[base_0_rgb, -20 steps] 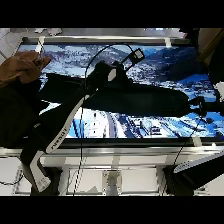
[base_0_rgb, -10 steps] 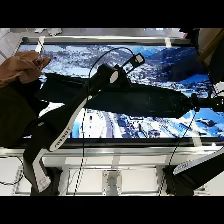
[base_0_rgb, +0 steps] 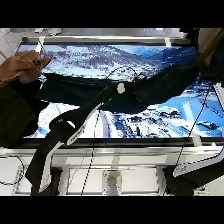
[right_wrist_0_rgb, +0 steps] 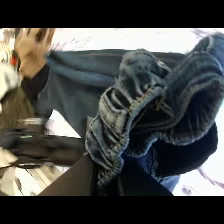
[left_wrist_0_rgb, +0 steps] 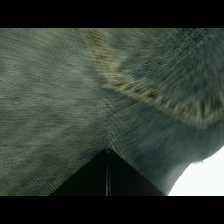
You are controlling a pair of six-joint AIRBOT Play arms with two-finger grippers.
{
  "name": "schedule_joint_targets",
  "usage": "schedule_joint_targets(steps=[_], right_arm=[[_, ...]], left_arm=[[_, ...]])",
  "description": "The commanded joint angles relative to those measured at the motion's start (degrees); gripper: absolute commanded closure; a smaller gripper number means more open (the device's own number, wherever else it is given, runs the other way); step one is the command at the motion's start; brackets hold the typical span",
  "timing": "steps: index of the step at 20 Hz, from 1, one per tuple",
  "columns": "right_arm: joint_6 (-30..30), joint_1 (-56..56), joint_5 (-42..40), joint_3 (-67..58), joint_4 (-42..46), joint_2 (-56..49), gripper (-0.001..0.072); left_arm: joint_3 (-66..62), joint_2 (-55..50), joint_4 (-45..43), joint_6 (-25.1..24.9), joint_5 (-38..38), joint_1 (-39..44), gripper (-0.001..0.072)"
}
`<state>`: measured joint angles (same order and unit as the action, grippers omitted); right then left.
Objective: Fold the clothes and pants, and hang the long-sleeved shirts on hangers.
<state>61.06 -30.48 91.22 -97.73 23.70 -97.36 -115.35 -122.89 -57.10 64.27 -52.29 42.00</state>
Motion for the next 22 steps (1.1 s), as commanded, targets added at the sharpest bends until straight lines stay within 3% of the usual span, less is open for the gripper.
schedule_joint_targets(steps=[1,4,6,9,12,17,18,20,21,22], right_arm=[[9.2,10.0,-3.9,-8.3,6.9,1.9,0.0687],[19.1,19.2,-10.1,-9.9,20.4,1.9,0.0688],[23.4,25.3,-12.9,-9.9,25.7,1.4,0.0687],[27.5,34.4,-18.0,-9.9,27.9,-0.9,0.0688],[31.3,43.9,-26.5,-9.9,28.4,-5.9,0.0688],[34.1,56.7,-41.1,-10.0,28.2,-15.3,0.0687],[34.0,58.4,-43.7,-10.0,28.1,-15.9,0.0645],[33.7,60.2,-43.2,-11.5,27.6,-16.0,0.0252],[32.0,60.2,-39.6,-13.3,27.9,-16.0,0.0206],[29.3,59.4,-34.4,-15.8,29.6,-16.0,0.0206]], left_arm=[[-0.1,-0.2,6.8,0.0,0.0,-1.0,0.0687],[-0.1,6.8,5.7,0.0,-1.2,-7.6,0.0688],[-0.1,12.7,3.5,0.0,-6.1,-14.1,0.0687],[-0.1,20.8,-1.9,0.0,-15.0,-24.5,0.0687],[-0.1,26.5,-1.2,0.0,-20.9,-33.6,0.0688],[0.0,29.1,-1.2,0.0,-28.0,-40.2,0.0687],[0.0,29.0,-1.2,0.0,-28.5,-40.5,0.0687],[0.0,29.0,-1.2,0.0,-28.5,-40.7,0.0687],[0.0,29.0,-1.2,-0.2,-28.5,-40.7,0.0687],[0.0,29.0,-1.2,-0.2,-28.5,-40.7,0.0687]])
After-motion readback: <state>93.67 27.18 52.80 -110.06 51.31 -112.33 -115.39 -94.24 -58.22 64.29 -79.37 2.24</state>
